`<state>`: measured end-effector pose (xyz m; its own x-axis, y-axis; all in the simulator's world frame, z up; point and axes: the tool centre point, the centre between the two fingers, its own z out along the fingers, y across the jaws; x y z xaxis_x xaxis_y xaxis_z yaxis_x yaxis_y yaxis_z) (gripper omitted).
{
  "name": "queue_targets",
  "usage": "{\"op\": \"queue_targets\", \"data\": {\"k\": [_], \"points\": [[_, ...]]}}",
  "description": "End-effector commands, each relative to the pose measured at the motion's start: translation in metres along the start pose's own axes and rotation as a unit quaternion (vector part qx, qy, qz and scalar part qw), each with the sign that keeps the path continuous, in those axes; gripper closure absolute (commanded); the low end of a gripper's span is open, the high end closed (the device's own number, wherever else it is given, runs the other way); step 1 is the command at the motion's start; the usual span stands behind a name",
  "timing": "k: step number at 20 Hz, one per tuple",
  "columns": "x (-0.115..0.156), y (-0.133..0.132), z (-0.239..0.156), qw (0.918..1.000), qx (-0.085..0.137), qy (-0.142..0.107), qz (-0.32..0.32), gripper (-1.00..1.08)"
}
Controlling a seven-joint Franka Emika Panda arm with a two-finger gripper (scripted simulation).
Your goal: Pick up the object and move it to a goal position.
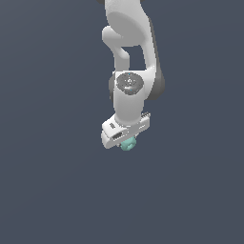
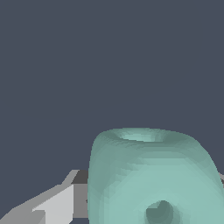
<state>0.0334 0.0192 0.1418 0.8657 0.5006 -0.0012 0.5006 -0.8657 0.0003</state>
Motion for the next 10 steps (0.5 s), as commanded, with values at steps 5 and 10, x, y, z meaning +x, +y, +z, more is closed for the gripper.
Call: {"op": "queue_targets", "data": {"k": [5,10], "points": [[-0.030,-0.004,-0.059,1.0000,0.000,0.000,0.000,1.08],[-0.053,-0.007,-0.107,1.0000,0.000,0.000,0.000,1.08]]}}
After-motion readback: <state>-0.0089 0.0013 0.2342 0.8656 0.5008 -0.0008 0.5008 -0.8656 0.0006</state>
